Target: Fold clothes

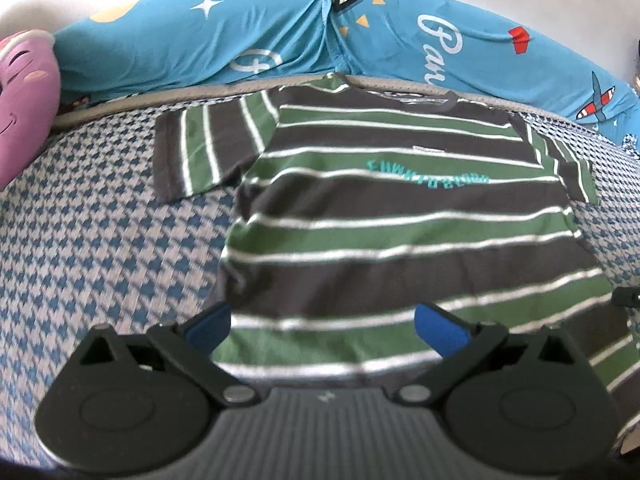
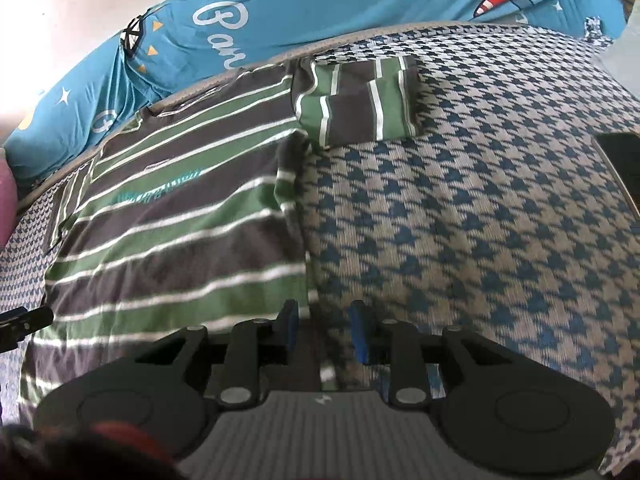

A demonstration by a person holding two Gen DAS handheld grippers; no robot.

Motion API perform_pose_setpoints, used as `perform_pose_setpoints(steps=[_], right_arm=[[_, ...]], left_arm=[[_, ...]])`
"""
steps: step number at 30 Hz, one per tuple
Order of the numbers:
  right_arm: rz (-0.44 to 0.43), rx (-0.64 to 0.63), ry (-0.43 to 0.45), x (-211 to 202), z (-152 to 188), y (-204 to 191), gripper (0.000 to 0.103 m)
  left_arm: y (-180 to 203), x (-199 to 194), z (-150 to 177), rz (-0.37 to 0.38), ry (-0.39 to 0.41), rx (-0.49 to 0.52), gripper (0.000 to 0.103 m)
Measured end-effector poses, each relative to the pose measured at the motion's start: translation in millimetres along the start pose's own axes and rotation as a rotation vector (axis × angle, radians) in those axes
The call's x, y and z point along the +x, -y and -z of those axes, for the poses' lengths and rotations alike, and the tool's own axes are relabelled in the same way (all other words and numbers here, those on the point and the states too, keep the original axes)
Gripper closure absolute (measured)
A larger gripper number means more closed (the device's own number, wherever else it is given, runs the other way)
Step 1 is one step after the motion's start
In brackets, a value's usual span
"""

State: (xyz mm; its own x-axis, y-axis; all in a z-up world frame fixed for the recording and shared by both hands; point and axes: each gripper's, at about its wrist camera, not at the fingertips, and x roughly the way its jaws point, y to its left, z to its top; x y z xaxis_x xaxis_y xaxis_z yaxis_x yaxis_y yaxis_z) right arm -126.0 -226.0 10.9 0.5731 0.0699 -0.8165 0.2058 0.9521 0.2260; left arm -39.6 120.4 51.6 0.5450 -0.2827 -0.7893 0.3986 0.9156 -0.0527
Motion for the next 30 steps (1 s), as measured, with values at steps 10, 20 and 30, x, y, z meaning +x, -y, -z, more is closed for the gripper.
perform_pose_setpoints(steps=[10,20,30], right_arm=[[0.008,-0.034,0.013,-10,20,-8,0.074],[0.084,-0.062,0.082,-18,27,-11,0.099],[0.153,0.086,0.131,-40,36,9,0.1]], left_arm=[[-12,-10,24,0.005,-0.017,-0.057,0.001],[-19,-11,33,-0.006,-0.015,-0.086,0.001],[-13,-29,54,-0.016,0.011,-0.031,0.001]])
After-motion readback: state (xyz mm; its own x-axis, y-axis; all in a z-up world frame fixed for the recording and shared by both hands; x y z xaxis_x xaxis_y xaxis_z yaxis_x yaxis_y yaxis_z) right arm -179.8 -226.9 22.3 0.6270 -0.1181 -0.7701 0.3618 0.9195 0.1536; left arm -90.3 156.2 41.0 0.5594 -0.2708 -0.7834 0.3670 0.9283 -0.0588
